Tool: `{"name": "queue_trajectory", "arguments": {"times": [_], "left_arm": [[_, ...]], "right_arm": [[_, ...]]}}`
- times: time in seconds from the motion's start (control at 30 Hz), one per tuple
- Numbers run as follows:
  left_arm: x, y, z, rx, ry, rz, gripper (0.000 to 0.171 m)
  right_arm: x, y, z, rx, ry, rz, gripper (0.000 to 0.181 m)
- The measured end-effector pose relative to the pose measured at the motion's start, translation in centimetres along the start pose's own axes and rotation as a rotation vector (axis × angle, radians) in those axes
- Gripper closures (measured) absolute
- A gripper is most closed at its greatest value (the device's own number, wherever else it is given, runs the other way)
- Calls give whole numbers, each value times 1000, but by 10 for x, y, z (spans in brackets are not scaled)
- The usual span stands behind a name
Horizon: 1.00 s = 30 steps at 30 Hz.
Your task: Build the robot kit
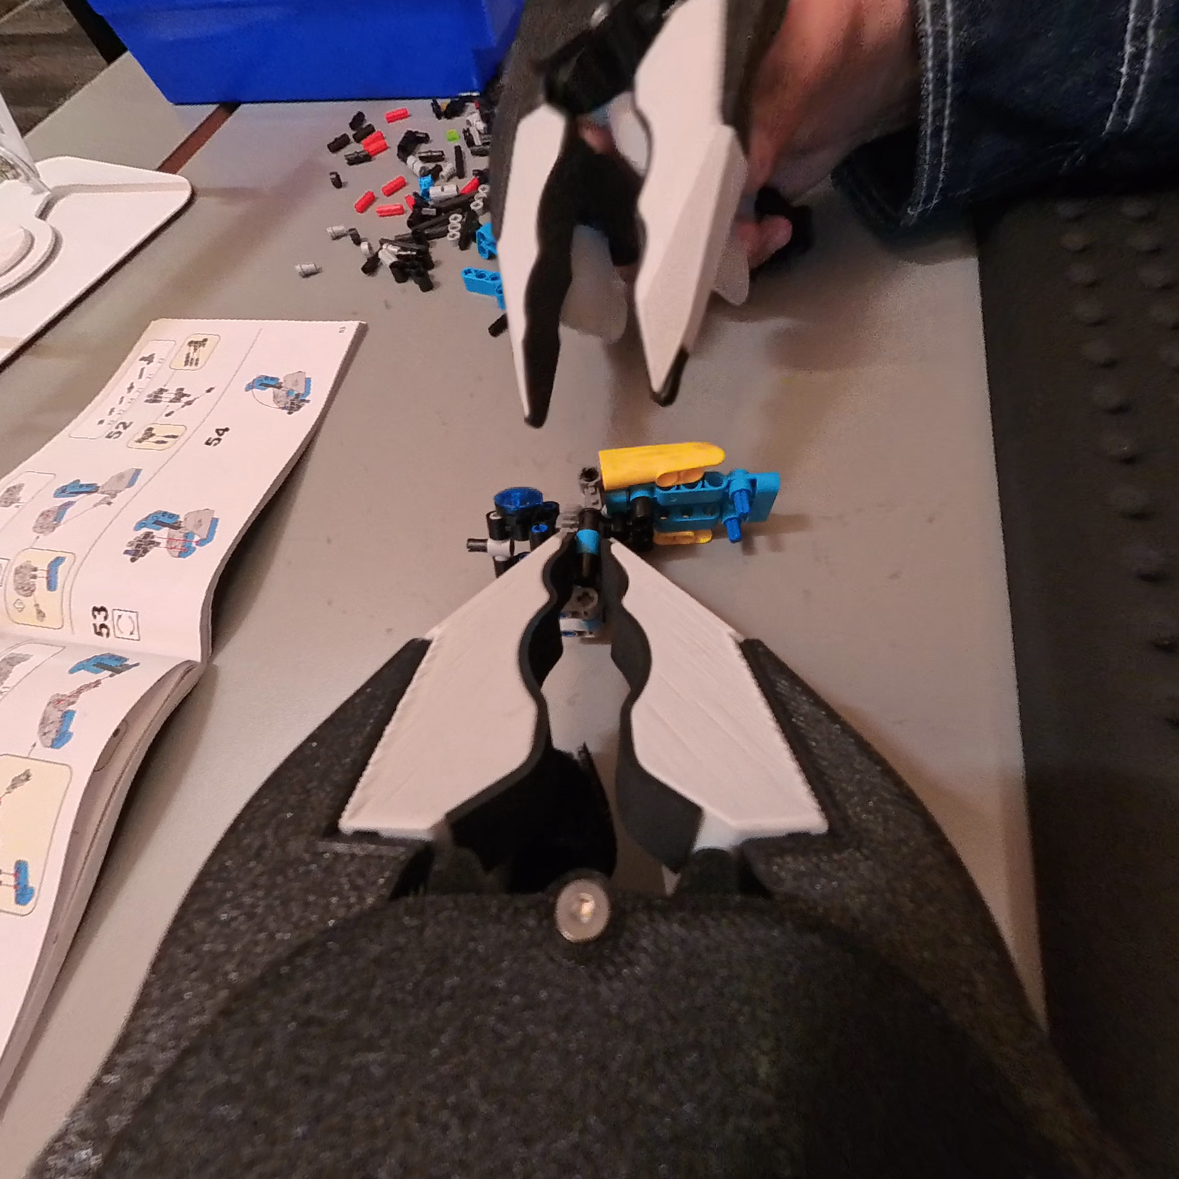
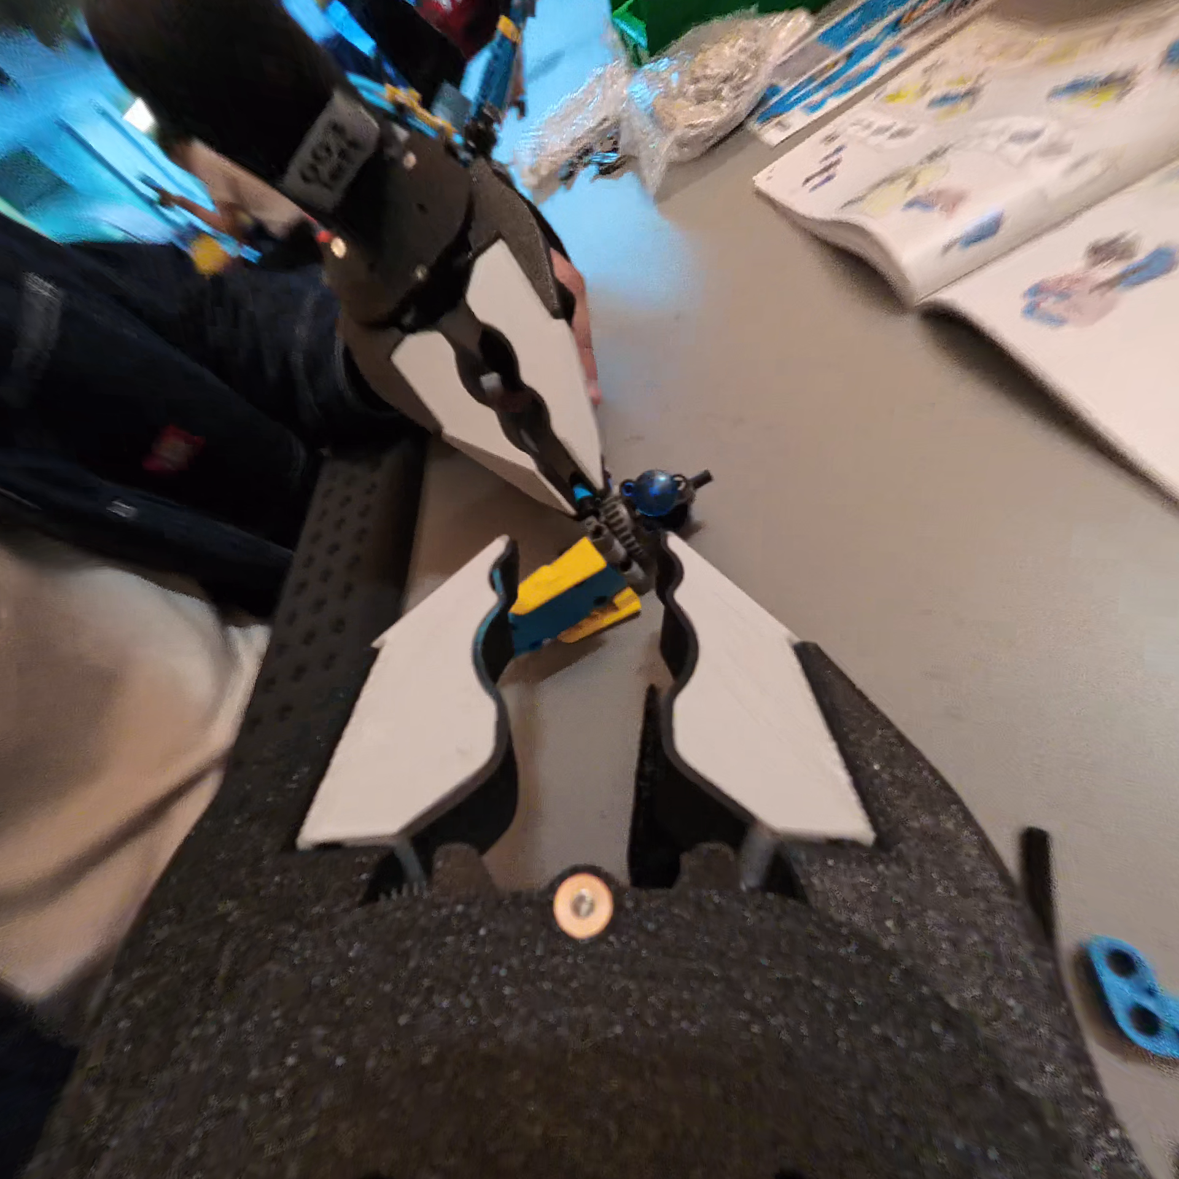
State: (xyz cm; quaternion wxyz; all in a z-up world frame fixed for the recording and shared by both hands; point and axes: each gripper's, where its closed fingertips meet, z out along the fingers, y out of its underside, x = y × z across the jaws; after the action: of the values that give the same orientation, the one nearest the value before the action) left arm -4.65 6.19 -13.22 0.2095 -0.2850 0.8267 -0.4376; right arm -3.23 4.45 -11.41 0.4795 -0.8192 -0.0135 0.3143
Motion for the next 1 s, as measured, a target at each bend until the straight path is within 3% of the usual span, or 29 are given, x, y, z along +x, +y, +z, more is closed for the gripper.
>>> {"name": "queue_trajectory", "arguments": {"times": [0.17, 0.33, 0.67, 1.0], "left_arm": [[0, -1, 1, -2, -15, -5, 165], [0, -1, 2, -8, -37, -17, 165], [-1, -4, 5, -13, -99, -99, 165], [0, -4, 6, -10, -105, -123, 166]], "right_arm": [[8, 11, 17, -118, 94, 7, 153], [8, 9, 20, -135, 229, 25, 169], [11, 9, 17, -45, 396, 170, 171], [9, 9, 17, -18, 445, 55, 172]]}}
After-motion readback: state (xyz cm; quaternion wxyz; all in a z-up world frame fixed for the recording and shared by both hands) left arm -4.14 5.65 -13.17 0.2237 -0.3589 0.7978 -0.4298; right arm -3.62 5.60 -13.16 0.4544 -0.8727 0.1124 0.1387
